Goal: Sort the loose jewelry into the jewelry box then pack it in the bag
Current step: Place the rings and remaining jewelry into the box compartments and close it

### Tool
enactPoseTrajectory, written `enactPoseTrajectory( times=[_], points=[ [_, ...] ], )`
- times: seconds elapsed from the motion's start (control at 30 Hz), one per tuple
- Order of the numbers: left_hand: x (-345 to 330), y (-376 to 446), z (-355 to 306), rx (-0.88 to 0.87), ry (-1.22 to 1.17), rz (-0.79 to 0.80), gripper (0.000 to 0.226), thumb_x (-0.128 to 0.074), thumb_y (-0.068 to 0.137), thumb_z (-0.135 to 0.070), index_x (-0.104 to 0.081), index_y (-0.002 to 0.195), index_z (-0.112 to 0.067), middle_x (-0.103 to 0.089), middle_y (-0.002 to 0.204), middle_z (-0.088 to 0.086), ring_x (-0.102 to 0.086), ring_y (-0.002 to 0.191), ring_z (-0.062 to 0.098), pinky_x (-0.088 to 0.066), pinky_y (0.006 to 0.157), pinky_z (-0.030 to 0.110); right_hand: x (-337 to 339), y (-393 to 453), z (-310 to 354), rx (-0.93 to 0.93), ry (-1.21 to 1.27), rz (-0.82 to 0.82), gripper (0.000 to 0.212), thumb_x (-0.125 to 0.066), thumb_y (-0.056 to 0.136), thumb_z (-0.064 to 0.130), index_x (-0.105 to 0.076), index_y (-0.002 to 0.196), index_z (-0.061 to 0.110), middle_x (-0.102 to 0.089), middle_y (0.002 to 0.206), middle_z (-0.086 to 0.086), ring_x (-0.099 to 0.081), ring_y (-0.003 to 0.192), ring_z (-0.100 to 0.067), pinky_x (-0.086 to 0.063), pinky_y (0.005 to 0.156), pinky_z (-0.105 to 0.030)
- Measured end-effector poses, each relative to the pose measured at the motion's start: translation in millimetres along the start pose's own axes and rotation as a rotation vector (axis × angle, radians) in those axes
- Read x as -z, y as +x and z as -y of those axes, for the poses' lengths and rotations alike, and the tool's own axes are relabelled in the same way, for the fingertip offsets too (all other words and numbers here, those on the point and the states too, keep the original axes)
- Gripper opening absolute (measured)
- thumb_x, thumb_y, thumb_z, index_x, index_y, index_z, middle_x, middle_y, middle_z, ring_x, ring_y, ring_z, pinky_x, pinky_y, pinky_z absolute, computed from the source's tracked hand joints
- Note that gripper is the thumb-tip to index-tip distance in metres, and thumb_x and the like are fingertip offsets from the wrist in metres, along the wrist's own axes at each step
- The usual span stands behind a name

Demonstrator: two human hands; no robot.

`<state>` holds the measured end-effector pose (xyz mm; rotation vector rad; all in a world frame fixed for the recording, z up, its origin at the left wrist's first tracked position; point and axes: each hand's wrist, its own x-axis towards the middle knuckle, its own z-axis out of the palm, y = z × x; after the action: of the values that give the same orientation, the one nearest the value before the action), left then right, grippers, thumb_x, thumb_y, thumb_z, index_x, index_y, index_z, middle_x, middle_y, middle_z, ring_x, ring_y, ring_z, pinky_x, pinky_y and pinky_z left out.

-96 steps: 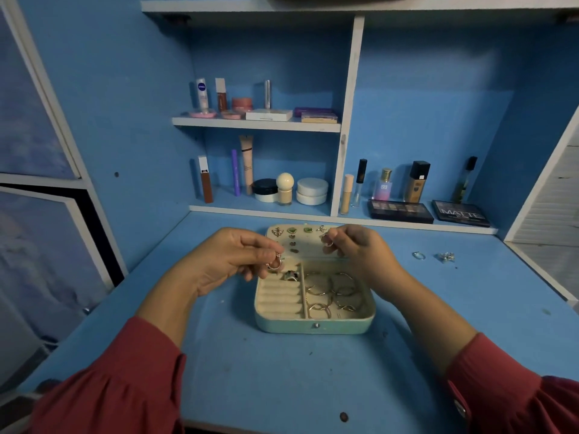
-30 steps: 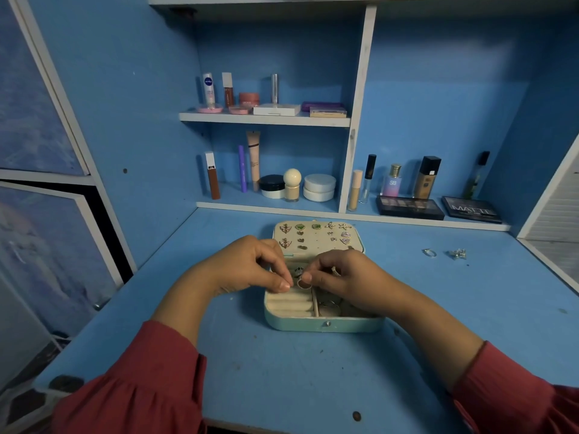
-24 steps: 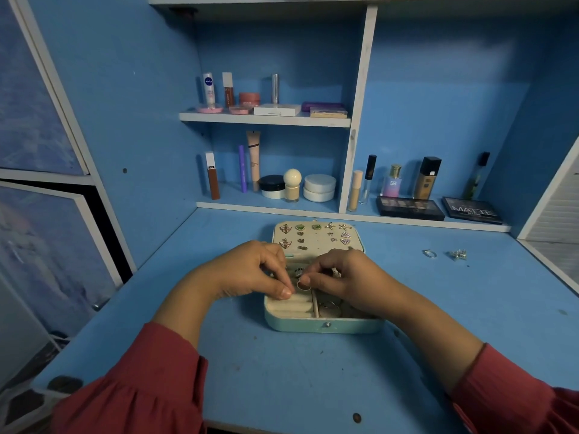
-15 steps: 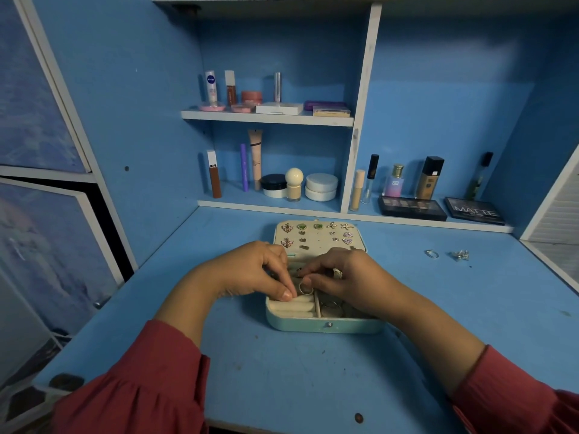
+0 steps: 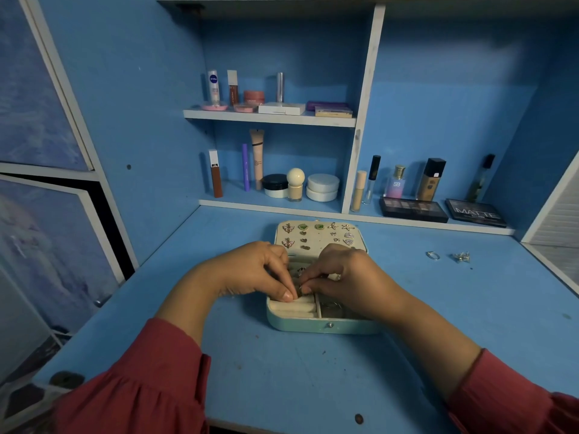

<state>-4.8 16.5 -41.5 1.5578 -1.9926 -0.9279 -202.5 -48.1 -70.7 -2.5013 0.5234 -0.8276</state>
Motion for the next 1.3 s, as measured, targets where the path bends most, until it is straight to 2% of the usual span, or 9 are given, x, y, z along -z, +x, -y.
enactPoseTrajectory(
  times=[0.17,0.37,0.5,0.67,0.9,1.0,1.07,1.23,1.3],
  points=[
    [0,0,1,-0.007,0.008,-0.007,0.027,-0.082,0.070,-0.014,-0.074,0.067,-0.040,-0.048,0.070,-0.019,-0.046,0.074,-0.006,-0.039,0.077,0.010,-3,2,6,0.004,0.016,0.048,0.013,-0.077,0.077,0.017,-0.079,0.090,0.019,-0.071,0.078,0.004,-0.058,0.080,-0.006,-0.050,0.072,-0.028],
    [0,-1,1,-0.001,0.011,0.001,0.019,-0.082,0.071,-0.015,-0.077,0.078,-0.033,-0.047,0.072,-0.017,-0.046,0.075,-0.005,-0.039,0.078,0.010,13,1,8,-0.017,-0.123,0.119,0.014,-0.074,0.082,0.026,-0.077,0.096,0.026,-0.070,0.086,0.009,-0.056,0.086,-0.005,-0.049,0.078,-0.028],
    [1,-1,1,0.002,0.016,0.007,0.019,-0.082,0.071,-0.015,-0.077,0.079,-0.031,-0.048,0.071,-0.018,-0.046,0.075,-0.004,-0.039,0.077,0.010,11,1,11,-0.052,-0.109,0.106,0.016,-0.076,0.081,0.020,-0.077,0.096,0.023,-0.070,0.085,0.008,-0.057,0.082,-0.005,-0.050,0.076,-0.026],
    [2,0,1,0.011,0.007,0.014,0.020,-0.082,0.071,-0.016,-0.076,0.078,-0.033,-0.047,0.066,-0.023,-0.045,0.074,-0.004,-0.039,0.076,0.012,1,2,14,-0.247,0.043,0.062,0.014,-0.079,0.077,0.025,-0.077,0.089,0.033,-0.069,0.085,0.014,-0.063,0.082,-0.005,-0.053,0.079,-0.036],
    [1,0,2,0.006,0.007,0.010,0.026,-0.082,0.070,-0.016,-0.075,0.072,-0.041,-0.046,0.067,-0.019,-0.044,0.075,-0.002,-0.038,0.076,0.016,1,4,23,-0.222,0.003,0.123,0.013,-0.076,0.080,0.023,-0.078,0.092,0.026,-0.058,0.067,0.033,-0.058,0.078,0.002,-0.050,0.078,-0.030],
    [1,0,2,0.011,0.016,0.003,0.028,-0.082,0.070,-0.015,-0.075,0.069,-0.042,-0.046,0.073,-0.012,-0.045,0.076,0.000,-0.038,0.078,0.019,3,4,26,-0.087,-0.084,0.163,0.013,-0.073,0.083,0.017,-0.078,0.095,0.019,-0.069,0.082,0.014,-0.055,0.085,-0.006,-0.043,0.072,-0.010],
    [2,-1,1,0.012,0.020,0.001,0.029,-0.082,0.070,-0.014,-0.074,0.068,-0.042,-0.046,0.074,-0.011,-0.045,0.076,-0.002,-0.038,0.077,0.017,4,5,26,-0.015,-0.134,0.181,0.013,-0.071,0.084,0.015,-0.078,0.096,0.017,-0.072,0.087,0.000,-0.053,0.088,-0.009,-0.038,0.071,-0.007],
    [2,-2,0,0.021,0.004,0.005,0.029,-0.082,0.069,-0.012,-0.075,0.067,-0.041,-0.049,0.076,-0.009,-0.049,0.079,0.000,-0.041,0.083,0.019,5,8,26,0.008,-0.221,0.259,0.013,-0.068,0.084,0.015,-0.078,0.091,0.016,-0.071,0.081,-0.002,-0.056,0.084,-0.017,-0.046,0.076,-0.033],
    [2,-2,0,0.023,-0.006,0.002,0.029,-0.082,0.070,-0.012,-0.075,0.067,-0.040,-0.052,0.079,-0.008,-0.052,0.083,0.004,-0.042,0.085,0.021,7,10,27,-0.006,-0.263,0.275,0.014,-0.067,0.083,0.015,-0.078,0.092,0.017,-0.070,0.083,-0.003,-0.054,0.089,-0.016,-0.046,0.079,-0.035]
  ],
)
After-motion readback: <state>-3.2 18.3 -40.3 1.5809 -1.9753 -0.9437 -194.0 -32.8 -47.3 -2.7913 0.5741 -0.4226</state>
